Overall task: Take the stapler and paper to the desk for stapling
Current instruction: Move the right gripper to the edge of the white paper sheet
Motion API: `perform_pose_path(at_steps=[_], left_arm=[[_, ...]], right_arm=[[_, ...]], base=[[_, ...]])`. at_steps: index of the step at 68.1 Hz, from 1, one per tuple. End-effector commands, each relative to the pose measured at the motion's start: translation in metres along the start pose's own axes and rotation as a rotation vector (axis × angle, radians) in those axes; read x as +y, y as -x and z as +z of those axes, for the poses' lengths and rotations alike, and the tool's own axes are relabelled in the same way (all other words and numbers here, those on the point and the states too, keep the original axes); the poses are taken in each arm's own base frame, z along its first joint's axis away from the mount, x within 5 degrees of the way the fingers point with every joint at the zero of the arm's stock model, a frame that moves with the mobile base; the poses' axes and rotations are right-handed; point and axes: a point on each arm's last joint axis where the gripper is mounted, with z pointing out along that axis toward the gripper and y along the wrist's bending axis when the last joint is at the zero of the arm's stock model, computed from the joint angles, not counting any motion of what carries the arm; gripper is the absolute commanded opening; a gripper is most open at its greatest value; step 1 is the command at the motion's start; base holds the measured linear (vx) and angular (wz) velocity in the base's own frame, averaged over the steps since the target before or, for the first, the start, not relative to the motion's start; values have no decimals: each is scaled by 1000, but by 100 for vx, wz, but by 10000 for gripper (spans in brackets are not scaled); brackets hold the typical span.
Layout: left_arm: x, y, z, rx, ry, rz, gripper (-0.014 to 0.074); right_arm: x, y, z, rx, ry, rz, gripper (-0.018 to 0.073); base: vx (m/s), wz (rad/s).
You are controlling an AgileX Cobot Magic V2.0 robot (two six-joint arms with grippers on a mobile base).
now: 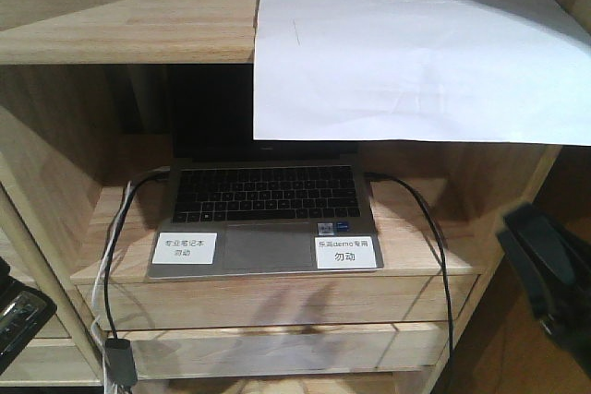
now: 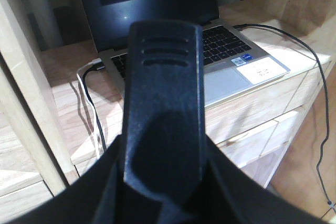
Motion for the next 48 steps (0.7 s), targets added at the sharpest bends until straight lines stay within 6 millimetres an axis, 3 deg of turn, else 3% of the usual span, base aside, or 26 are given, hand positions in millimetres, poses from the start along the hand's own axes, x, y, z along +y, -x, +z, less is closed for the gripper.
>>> perform_pose_path(at_steps=[1,25,48], left_arm=[[-1,19,-5,-137,-7,-3,-7],[-1,19,-5,-137,-7,-3,-7],[-1,19,-5,-137,-7,-3,-7]], right_arm=[[15,11,22,-18,147,-5,498],[7,22,73,44,179,61,498],[14,30,94,47,245,30,498]], base=[[0,0],[0,0],[0,0]])
